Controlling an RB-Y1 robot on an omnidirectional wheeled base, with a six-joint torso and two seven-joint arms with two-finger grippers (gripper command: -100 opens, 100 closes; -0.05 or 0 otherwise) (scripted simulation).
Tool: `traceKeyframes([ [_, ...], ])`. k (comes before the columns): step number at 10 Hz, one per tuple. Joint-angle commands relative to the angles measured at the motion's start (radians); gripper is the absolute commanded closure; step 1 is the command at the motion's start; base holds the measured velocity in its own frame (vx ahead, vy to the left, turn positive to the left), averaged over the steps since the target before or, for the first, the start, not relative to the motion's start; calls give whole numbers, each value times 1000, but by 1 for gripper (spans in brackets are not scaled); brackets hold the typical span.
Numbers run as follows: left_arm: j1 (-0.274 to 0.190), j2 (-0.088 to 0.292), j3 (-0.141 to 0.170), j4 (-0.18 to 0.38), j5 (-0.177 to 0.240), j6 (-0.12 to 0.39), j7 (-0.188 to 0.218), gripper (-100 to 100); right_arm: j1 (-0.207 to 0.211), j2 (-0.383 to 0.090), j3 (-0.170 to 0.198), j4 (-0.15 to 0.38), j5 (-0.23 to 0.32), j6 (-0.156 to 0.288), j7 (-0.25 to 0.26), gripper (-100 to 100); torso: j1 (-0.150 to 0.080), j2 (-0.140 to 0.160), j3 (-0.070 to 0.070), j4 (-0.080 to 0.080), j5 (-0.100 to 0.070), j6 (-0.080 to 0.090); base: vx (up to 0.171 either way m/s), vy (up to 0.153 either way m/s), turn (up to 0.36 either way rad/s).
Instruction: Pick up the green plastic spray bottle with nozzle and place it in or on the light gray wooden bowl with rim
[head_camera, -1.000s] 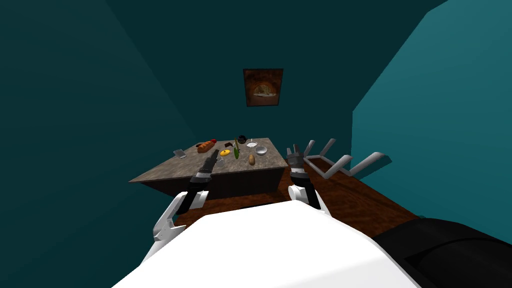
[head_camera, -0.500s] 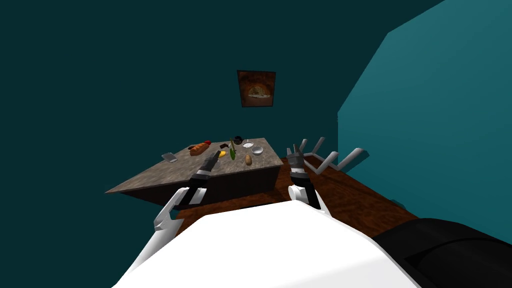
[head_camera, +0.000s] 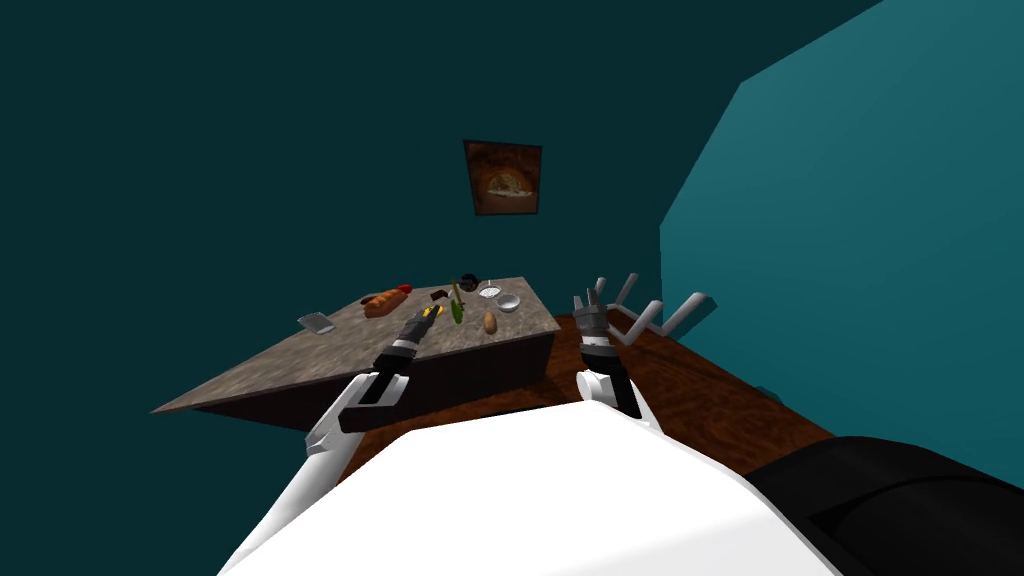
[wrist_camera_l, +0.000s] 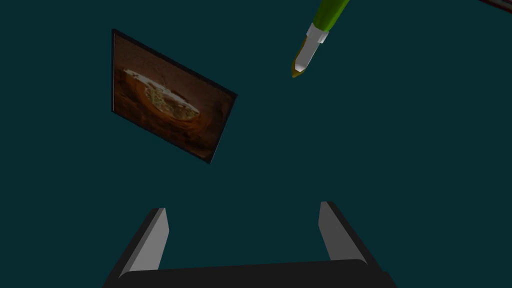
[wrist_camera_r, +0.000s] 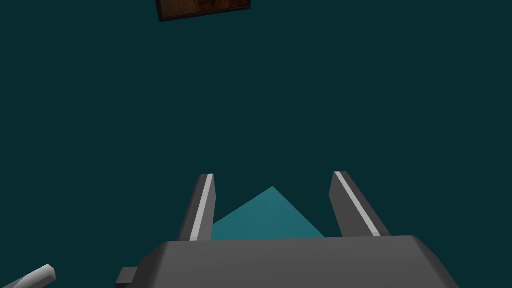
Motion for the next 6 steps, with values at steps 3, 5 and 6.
traceKeyframes([
  [3,-25,15,21,109,-52,52,-49,-100,0,0,0,0,0,0,0,0,0,-2,-1,0,0,0,75,-61,-91],
  [5,-29,17,27,135,-66,66,-63,-100,0,0,0,0,0,0,0,0,-2,-2,-1,-1,0,0,62,-65,-49],
  [6,-33,19,32,161,-80,80,-77,-100,0,0,0,0,0,0,0,0,-1,-1,0,0,0,0,40,-35,-52],
])
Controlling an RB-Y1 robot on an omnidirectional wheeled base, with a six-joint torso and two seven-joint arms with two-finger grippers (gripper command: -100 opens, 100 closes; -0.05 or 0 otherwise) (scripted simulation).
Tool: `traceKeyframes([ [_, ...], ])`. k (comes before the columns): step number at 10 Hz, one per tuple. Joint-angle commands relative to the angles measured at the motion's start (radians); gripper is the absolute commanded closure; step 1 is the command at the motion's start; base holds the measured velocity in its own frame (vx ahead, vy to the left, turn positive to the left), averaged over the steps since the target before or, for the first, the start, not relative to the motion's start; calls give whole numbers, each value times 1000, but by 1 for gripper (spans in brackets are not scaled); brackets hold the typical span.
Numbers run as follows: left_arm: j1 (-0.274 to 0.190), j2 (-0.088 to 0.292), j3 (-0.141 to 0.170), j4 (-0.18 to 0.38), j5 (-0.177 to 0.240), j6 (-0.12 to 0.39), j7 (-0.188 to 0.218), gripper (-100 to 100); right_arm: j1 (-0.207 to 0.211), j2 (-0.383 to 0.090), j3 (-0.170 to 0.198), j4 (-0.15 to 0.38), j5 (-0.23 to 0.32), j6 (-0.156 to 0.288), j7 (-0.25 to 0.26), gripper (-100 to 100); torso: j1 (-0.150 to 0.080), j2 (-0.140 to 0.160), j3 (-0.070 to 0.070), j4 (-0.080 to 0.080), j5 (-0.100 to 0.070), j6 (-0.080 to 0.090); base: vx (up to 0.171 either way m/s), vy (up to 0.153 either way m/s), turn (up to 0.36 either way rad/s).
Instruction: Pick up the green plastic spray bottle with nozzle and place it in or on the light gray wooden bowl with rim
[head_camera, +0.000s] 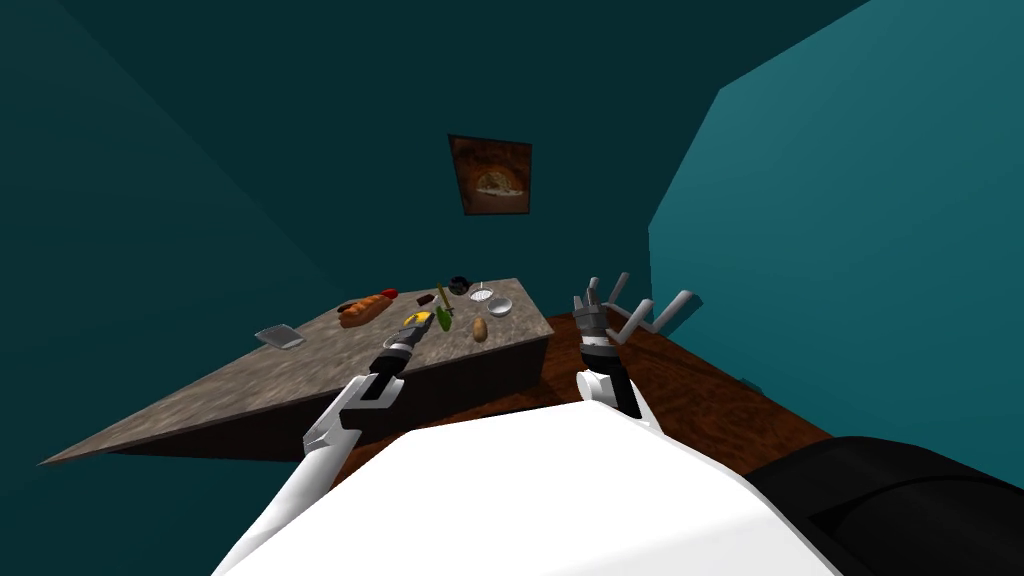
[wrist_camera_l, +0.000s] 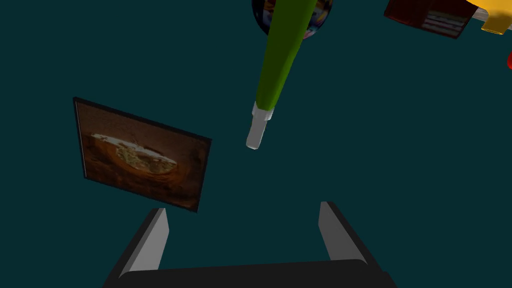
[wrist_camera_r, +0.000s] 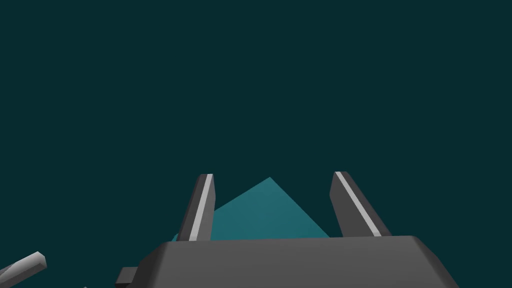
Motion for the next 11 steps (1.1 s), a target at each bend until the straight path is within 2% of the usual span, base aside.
traceKeyframes([
  [1,-5,0,8,38,-21,22,-23,-100,0,0,0,0,0,0,0,0,0,0,0,0,0,0,57,-47,-82],
  [7,-23,7,41,176,-97,97,-100,-100,0,0,0,0,0,0,0,0,-1,-1,-1,0,0,0,83,-66,-69],
  [9,-27,9,50,209,-115,115,-119,-100,0,0,0,0,0,0,0,0,-2,-2,-1,0,-1,0,76,-51,-56],
  [10,-28,9,46,200,-108,105,-111,-100,0,0,0,0,0,0,0,0,-1,-1,-1,0,0,0,25,-15,-8],
  [11,-28,9,46,200,-109,110,-113,0,0,0,0,0,0,0,0,0,1,1,1,0,0,0,6,-3,2],
])
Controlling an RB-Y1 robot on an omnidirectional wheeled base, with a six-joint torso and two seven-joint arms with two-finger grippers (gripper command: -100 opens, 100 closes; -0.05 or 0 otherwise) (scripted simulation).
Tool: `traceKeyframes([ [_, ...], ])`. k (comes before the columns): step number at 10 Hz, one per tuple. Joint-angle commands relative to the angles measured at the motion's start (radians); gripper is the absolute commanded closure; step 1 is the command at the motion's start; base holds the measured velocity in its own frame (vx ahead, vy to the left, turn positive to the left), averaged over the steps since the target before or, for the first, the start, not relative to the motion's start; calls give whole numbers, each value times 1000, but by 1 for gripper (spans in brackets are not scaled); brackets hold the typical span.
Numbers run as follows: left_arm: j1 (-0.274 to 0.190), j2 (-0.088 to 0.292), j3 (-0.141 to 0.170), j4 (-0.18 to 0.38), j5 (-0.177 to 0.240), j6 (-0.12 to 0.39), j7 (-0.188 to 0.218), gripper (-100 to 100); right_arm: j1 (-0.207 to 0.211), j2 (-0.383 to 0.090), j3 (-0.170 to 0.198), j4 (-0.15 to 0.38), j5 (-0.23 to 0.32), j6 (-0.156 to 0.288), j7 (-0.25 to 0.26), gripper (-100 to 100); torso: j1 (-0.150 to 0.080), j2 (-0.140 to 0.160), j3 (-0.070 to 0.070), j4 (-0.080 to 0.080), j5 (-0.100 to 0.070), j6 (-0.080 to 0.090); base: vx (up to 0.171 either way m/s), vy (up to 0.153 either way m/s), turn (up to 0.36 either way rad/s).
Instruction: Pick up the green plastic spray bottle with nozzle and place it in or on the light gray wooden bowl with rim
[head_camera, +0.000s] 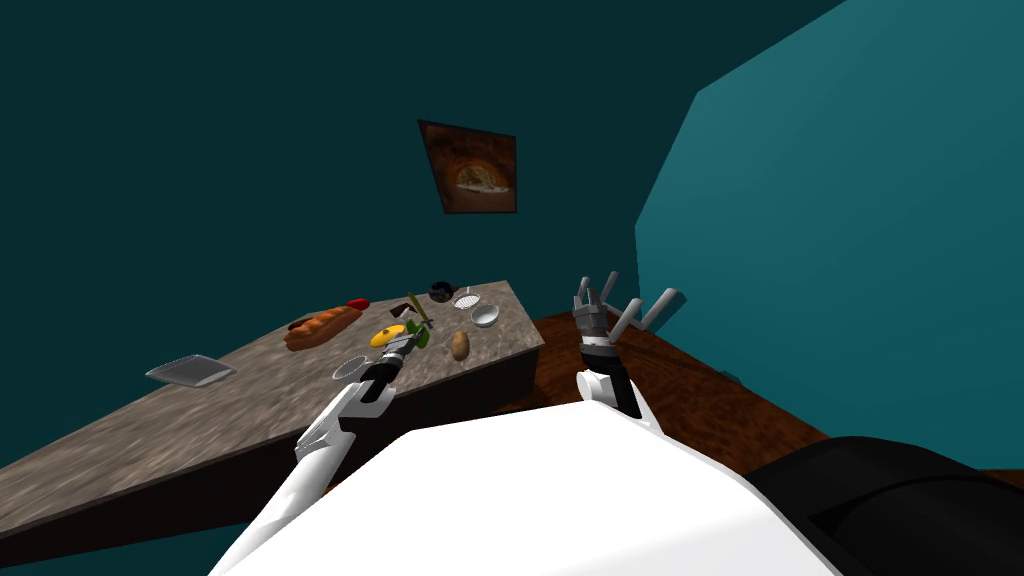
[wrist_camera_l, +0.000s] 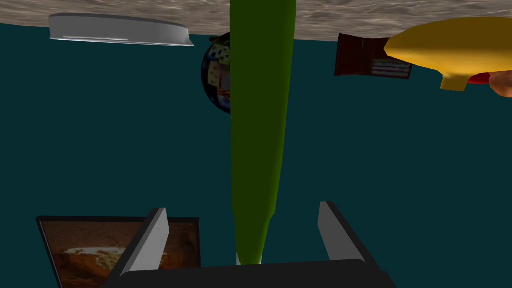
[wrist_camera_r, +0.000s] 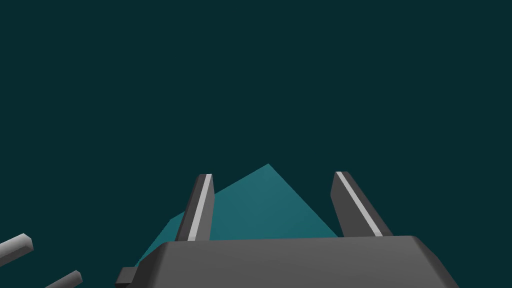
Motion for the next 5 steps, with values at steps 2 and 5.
traceKeyframes([
  [2,0,0,0,0,0,0,0,100,0,0,0,0,0,0,0,0,0,1,0,0,0,0,0,0,0],
  [5,0,0,0,0,0,1,0,100,0,0,0,0,0,0,0,0,0,1,1,0,0,0,0,0,0],
])
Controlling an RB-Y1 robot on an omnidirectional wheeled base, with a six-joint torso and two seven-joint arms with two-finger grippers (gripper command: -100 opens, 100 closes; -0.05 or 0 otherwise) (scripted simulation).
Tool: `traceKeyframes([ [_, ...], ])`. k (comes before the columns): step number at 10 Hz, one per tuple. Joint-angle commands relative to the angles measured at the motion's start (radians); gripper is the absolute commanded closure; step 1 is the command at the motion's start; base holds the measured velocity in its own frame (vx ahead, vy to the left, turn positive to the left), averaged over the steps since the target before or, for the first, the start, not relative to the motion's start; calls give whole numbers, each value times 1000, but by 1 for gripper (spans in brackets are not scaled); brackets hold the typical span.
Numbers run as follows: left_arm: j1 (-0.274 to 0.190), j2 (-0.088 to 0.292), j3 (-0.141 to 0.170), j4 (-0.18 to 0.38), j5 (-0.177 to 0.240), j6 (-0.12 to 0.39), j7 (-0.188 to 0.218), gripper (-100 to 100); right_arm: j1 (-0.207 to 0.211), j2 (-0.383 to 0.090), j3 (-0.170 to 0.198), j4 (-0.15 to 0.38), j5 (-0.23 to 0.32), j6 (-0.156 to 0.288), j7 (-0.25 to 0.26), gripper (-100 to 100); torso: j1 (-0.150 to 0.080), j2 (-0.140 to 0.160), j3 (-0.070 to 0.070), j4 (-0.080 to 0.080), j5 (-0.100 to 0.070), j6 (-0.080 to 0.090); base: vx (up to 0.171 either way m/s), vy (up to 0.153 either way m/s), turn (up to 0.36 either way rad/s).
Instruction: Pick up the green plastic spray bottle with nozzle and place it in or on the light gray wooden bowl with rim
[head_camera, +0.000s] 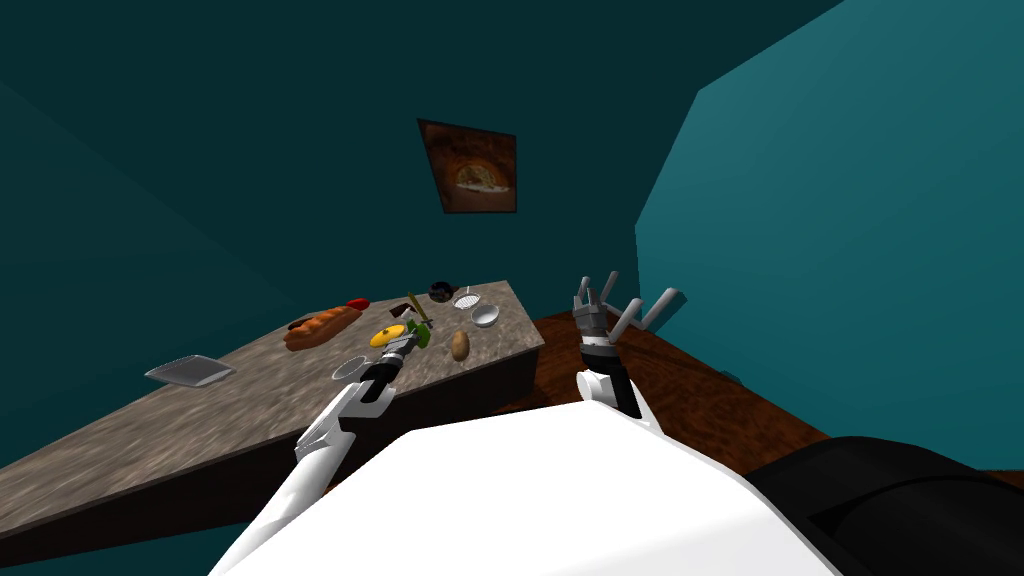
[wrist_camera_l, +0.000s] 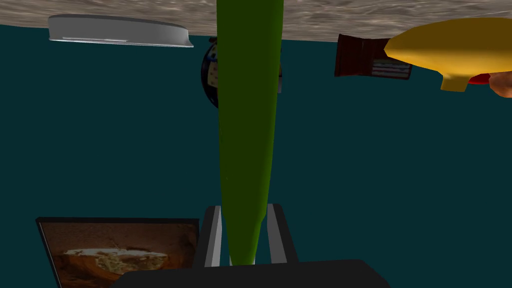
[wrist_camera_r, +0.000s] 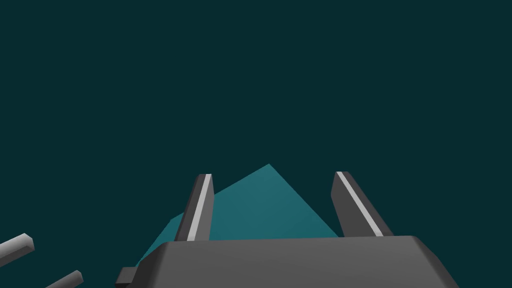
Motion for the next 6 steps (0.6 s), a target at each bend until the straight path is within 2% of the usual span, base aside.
traceKeyframes([
  [1,0,0,0,0,0,0,0,100,0,0,0,0,0,0,0,0,0,0,0,0,0,0,0,0,0],
  [2,0,0,0,0,0,0,0,0,0,0,0,0,0,0,0,0,0,0,0,0,0,0,0,0,0],
  [3,0,0,0,0,0,0,0,100,0,0,0,0,0,0,0,0,0,0,0,0,0,0,0,0,0],
  [4,0,0,0,0,0,0,0,0,0,0,0,0,0,0,0,0,0,0,0,0,0,0,0,0,0],
  [5,5,33,-11,-1,-2,37,-9,100,0,0,0,0,0,0,0,0,0,0,0,0,0,0,-29,-48,-24],
  [6,6,47,-15,-3,-2,54,-12,100,0,0,0,0,0,0,0,0,-2,1,0,-1,0,0,-48,-87,-23],
])
